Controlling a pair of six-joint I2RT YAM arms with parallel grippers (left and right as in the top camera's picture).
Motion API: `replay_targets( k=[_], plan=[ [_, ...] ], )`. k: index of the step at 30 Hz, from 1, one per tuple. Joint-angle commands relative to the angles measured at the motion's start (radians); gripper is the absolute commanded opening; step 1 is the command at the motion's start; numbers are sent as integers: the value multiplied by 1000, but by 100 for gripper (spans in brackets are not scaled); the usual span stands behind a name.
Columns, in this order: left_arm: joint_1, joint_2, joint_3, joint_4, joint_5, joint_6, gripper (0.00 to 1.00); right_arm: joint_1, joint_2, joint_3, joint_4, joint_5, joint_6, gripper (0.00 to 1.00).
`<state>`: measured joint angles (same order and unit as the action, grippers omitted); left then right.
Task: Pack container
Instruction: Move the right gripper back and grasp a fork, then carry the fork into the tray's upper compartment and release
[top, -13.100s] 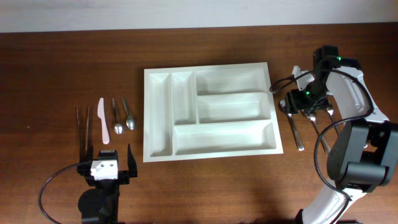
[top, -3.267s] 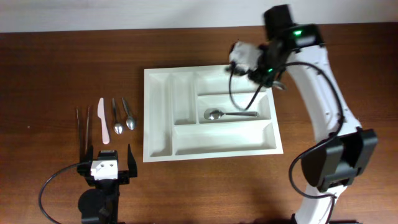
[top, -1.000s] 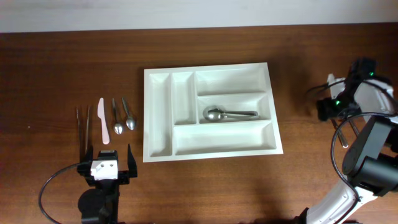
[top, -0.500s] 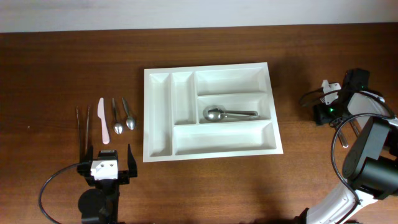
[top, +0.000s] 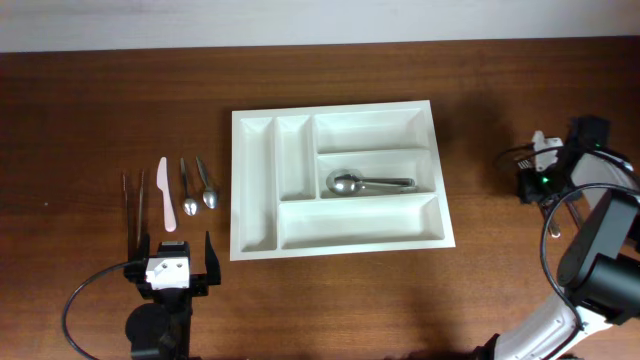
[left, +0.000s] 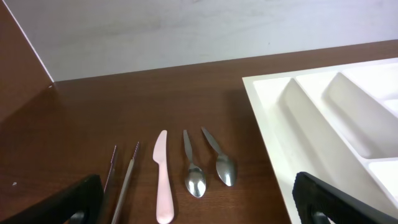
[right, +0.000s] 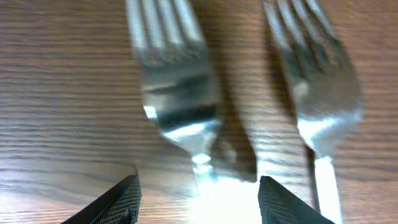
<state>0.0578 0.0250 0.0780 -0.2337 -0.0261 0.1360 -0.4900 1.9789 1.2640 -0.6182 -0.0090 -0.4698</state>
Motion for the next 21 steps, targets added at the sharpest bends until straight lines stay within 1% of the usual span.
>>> replay_targets(
  k=[1, 3, 8, 12, 17, 19, 21],
  plan=[
    [-6, -8, -7, 6, 11, 16, 99, -29, 27, -30, 6, -29, 15, 59],
    [-6, -8, -7, 6, 11, 16, 99, -29, 27, -30, 6, -36, 14, 57],
    [-6, -8, -7, 6, 11, 16, 99, -27, 27, -30, 14, -67, 6, 44],
    [-6, -8, -7, 6, 11, 16, 99, -27, 27, -30, 14, -67, 6, 36],
    [-6, -8, -7, 6, 11, 16, 99, -27, 27, -30, 13, -95, 7, 23],
    [-6, -8, -7, 6, 11, 16, 99, -26, 27, -30, 13, -97, 7, 14],
    [-6, -8, -7, 6, 11, 16, 99, -25, 27, -29, 14, -97, 7, 7]
  ],
)
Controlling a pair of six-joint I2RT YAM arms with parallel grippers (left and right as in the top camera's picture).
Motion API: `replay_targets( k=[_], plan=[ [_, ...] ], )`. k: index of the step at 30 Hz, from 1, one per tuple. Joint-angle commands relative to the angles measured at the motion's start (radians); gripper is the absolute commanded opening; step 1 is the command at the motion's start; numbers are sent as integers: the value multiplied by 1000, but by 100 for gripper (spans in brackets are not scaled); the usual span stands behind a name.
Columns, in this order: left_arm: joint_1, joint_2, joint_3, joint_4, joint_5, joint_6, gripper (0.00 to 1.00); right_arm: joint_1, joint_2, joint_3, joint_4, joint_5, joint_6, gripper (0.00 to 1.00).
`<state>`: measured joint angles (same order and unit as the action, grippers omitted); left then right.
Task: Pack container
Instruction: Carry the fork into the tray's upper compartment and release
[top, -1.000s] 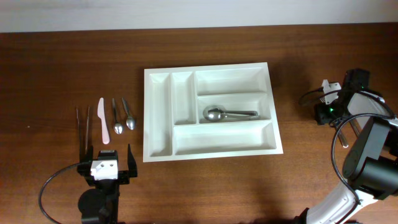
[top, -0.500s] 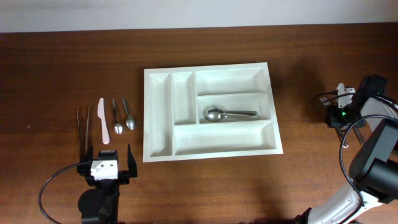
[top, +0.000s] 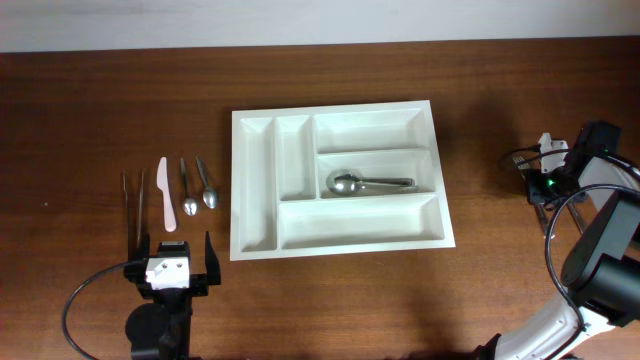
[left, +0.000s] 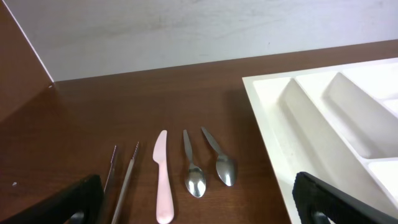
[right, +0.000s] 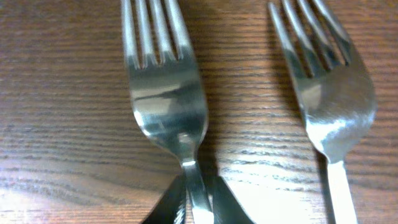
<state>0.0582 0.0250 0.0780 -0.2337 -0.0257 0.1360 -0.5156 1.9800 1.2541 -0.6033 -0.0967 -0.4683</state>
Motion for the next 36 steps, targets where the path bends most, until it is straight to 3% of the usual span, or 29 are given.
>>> replay_targets(
  k=[1, 8, 17, 22, 30, 36],
  plan=[
    [-6, -8, -7, 6, 11, 16, 99, 2, 26, -17, -1, -9, 6, 5],
    [-6, -8, -7, 6, 11, 16, 99, 49, 25, 100, -76, -8, 6, 4],
    [-6, -8, -7, 6, 11, 16, 99, 177, 24, 423, -275, -20, -18, 4],
    [-6, -8, -7, 6, 11, 16, 99, 303, 24, 584, -360, -134, -222, 4],
    [-6, -8, -7, 6, 11, 16, 99, 557, 24, 628, -417, -225, -729, 4],
    [-6, -8, -7, 6, 11, 16, 99, 672, 36, 608, -380, -225, -785, 4]
  ],
)
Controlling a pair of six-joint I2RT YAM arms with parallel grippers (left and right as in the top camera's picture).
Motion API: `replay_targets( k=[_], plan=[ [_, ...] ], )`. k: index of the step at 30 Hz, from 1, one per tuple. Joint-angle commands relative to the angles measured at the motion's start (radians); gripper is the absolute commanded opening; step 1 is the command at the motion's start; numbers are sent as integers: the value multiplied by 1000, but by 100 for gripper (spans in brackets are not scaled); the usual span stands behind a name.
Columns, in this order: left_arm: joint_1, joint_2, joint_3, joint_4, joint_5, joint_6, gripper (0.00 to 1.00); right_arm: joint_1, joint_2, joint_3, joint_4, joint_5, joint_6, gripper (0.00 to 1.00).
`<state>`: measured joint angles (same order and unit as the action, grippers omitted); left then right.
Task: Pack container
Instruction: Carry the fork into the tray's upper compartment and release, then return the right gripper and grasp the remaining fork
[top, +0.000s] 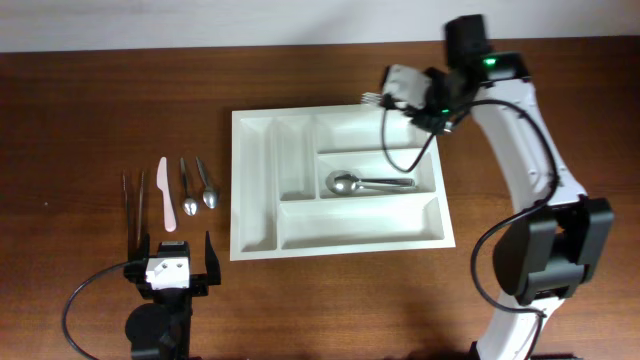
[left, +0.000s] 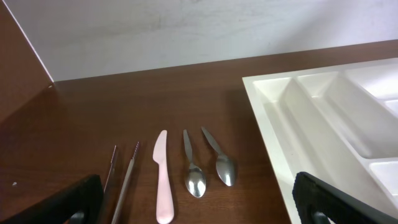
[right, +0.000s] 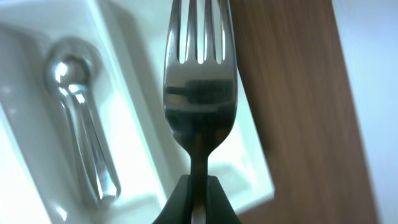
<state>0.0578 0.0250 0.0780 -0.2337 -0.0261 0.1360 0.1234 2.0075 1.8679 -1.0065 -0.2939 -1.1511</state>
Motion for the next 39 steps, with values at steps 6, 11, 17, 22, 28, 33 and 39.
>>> replay_targets(
  k=[6, 11, 17, 22, 28, 33, 39],
  plan=[
    [-6, -8, -7, 6, 11, 16, 99, 79, 95, -16, 48, -28, -136, 4],
    [-6, -8, -7, 6, 11, 16, 99, 87, 179, -16, 62, -35, -135, 4],
    [-6, -8, -7, 6, 11, 16, 99, 87, 206, -14, 102, -36, -56, 99],
    [-6, -8, -7, 6, 11, 16, 99, 69, 169, 46, 105, 3, 167, 99],
    [-6, -8, -7, 6, 11, 16, 99, -29, 109, 156, -50, 90, 468, 99],
    [-6, -8, -7, 6, 11, 16, 99, -177, 101, 185, -179, 97, 610, 99],
    [-6, -8, -7, 6, 11, 16, 99, -386, 113, 183, -247, 149, 718, 100]
  ],
)
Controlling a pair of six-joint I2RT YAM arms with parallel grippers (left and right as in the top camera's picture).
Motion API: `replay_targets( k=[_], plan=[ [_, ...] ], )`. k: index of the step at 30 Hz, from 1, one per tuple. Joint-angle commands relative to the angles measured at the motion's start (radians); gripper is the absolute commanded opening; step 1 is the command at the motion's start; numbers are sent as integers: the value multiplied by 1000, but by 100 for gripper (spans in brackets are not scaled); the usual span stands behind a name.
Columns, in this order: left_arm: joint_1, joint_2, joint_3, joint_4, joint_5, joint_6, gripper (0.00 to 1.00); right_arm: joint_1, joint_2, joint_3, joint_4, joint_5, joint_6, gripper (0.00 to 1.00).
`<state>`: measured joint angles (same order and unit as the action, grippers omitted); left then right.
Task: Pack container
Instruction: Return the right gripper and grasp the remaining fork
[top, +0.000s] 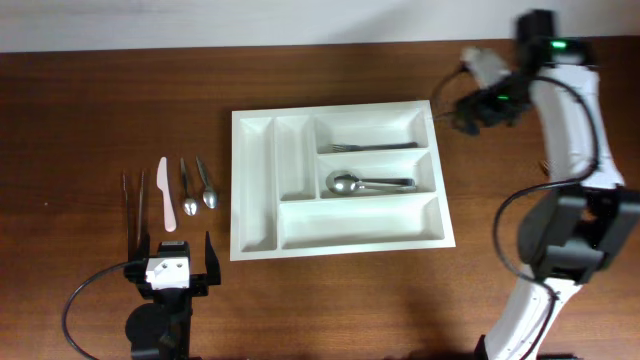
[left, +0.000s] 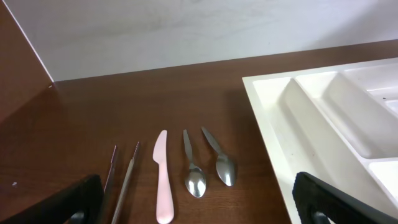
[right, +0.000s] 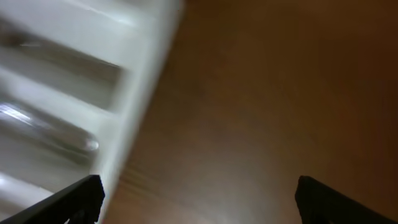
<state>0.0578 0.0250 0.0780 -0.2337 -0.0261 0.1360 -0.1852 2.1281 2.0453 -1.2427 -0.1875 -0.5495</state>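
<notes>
The white cutlery tray (top: 240, 185) lies mid-table. A steel fork (top: 372, 147) rests in its upper right compartment, tines to the left. A large spoon (top: 365, 183) occupies the compartment below. My right gripper (top: 455, 113) hangs open and empty just past the tray's upper right corner. In its blurred wrist view the right gripper (right: 199, 202) looks at bare wood with the tray (right: 134, 118) at left. My left gripper (top: 172, 262) is open at the front left, short of the loose cutlery.
Left of the tray lie a pair of thin tongs (top: 132, 200), a pink knife (left: 163, 177) and two small spoons (left: 194, 169) (left: 222, 163). The tray's long left and bottom compartments hold nothing. The right arm reaches in from the right edge.
The fork that my right gripper held above the tray now lies in the upper right compartment. That gripper has opened and moved to the right, off the tray's corner.
My right gripper was open over two forks at the table's far right. Then it was shut on the left fork's neck, then it held that fork above the tray. Now the fork is in the tray. The left arm has not moved.
</notes>
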Motion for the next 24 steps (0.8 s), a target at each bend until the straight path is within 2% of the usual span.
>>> replay_targets(
  k=[1, 6, 13, 19, 24],
  plan=[
    [-6, -8, -7, 6, 11, 16, 99, -111, -7, 6, -11, 43, 126, 100],
    [-6, -8, -7, 6, 11, 16, 99, -254, 0, 6, -5, 43, 138, 97],
    [-6, -8, -7, 6, 11, 16, 99, -362, 27, -53, 19, 44, 23, 96],
    [-6, -8, -7, 6, 11, 16, 99, -401, 39, -175, 112, 40, -69, 82],
    [-6, -8, -7, 6, 11, 16, 99, -404, 39, -319, 258, 39, -91, 78]
  ],
)
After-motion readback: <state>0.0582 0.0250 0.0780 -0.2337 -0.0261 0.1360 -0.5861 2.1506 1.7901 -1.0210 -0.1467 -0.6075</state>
